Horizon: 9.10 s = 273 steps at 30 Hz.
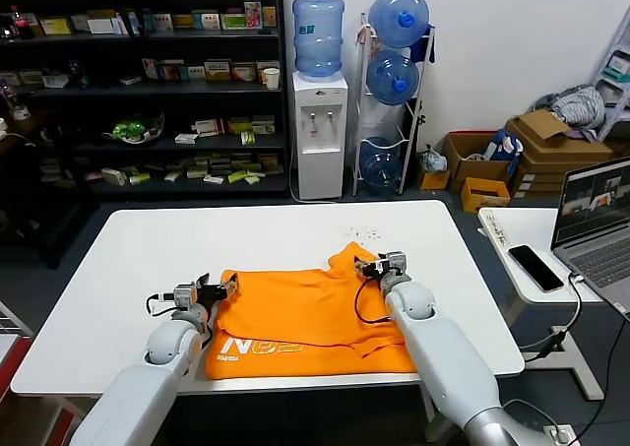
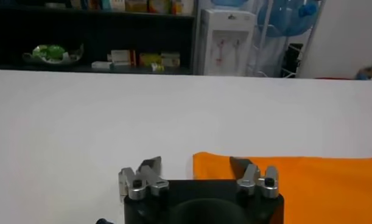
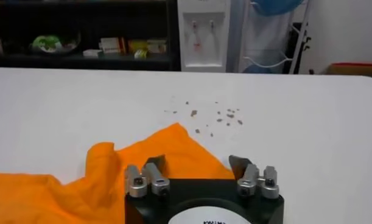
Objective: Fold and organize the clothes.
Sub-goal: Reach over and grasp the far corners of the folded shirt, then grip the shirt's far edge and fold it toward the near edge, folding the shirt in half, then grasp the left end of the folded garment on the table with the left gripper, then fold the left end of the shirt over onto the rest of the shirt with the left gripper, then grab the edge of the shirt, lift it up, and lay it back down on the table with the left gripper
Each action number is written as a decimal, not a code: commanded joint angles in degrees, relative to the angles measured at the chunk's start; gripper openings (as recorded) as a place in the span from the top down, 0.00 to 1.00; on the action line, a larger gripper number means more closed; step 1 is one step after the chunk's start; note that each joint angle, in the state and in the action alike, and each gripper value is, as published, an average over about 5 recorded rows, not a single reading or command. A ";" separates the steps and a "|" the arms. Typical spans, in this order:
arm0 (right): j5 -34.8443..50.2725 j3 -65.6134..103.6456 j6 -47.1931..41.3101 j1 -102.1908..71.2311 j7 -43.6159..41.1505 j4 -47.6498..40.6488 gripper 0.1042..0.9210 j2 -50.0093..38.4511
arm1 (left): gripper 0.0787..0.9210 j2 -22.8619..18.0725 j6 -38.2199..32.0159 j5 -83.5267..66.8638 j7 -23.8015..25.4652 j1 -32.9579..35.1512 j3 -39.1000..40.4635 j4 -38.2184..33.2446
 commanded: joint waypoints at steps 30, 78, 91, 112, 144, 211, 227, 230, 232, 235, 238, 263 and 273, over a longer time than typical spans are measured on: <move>7.42 -0.41 7.36 -13.12 4.17 24.68 0.97 -9.38 | 0.98 2.99 -5.84 2.92 -0.60 8.70 -2.49 -14.22; 5.63 21.21 1.40 -55.59 9.67 65.41 0.23 -21.40 | 0.34 -5.19 -1.76 11.96 -0.12 32.32 -13.69 -26.32; 4.77 21.09 1.44 -55.92 10.12 65.78 0.12 -20.20 | 0.16 -7.56 -3.85 13.83 -1.64 33.27 -12.92 -24.82; 4.93 19.71 2.05 -53.82 10.77 64.15 0.12 -19.34 | 0.87 -7.99 -7.13 18.16 -3.47 34.71 -17.28 -31.48; 4.10 14.64 1.43 -48.36 12.22 60.06 0.12 -15.56 | 0.94 1.37 2.34 4.32 -2.50 38.54 -14.10 -44.98; 4.43 13.17 0.97 -48.01 12.60 59.11 0.12 -13.52 | 0.18 5.55 -2.85 1.82 7.22 34.35 -23.06 -21.95; 4.45 13.55 1.00 -48.36 13.04 59.46 0.12 -13.62 | 0.72 3.42 -4.70 2.03 6.21 34.32 -21.81 -22.60; 4.46 13.56 1.02 -48.36 13.11 59.50 0.12 -13.65 | 0.82 3.11 -5.82 2.77 5.84 34.37 -22.07 -23.20; 4.49 13.56 1.08 -48.29 13.21 59.47 0.12 -13.62 | 0.89 3.01 -7.00 4.11 5.68 34.64 -22.52 -25.02; 4.55 13.55 1.23 -48.04 13.45 59.32 0.12 -13.55 | 0.95 3.16 -8.26 7.27 5.12 35.58 -23.74 -31.30; 4.62 13.47 1.38 -47.62 13.60 59.00 0.12 -13.47 | 0.96 3.87 -7.34 11.82 3.91 36.93 -25.26 -39.86; 4.85 10.82 2.74 -44.24 13.12 57.24 0.12 -12.63 | 0.96 19.02 0.83 12.79 4.42 47.29 -44.11 -37.96; 3.72 15.47 2.05 -48.50 14.22 59.11 0.12 -11.19 | 0.96 5.45 5.83 -16.32 -9.67 30.11 -1.22 -51.71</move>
